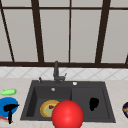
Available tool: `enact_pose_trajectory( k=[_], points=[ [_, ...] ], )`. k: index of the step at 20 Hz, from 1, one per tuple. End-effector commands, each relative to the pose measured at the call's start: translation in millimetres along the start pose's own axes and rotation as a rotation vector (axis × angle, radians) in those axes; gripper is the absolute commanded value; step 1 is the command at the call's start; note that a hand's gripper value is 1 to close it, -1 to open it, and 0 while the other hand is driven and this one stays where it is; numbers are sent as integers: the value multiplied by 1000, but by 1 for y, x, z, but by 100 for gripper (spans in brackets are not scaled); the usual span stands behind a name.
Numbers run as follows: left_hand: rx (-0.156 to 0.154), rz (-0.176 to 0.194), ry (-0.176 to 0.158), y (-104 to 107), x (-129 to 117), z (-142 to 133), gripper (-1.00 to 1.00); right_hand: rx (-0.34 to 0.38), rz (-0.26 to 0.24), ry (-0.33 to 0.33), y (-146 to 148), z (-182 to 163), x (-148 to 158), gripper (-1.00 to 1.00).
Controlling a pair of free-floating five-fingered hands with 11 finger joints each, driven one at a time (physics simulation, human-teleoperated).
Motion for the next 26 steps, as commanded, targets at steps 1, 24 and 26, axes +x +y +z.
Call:
enact_pose_trajectory(
  k=[1, 24, 26],
  points=[
    [6, 0, -4, -8, 20, 16, -100, 0, 0, 0, 0, 0, 0, 0],
    [5, -46, 31, -33, -24, 97, -100, 0, 0, 0, 0, 0, 0, 0],
    [4, -53, 36, -37, -36, 99, -100, 0, 0, 0, 0, 0, 0, 0]
  ],
)
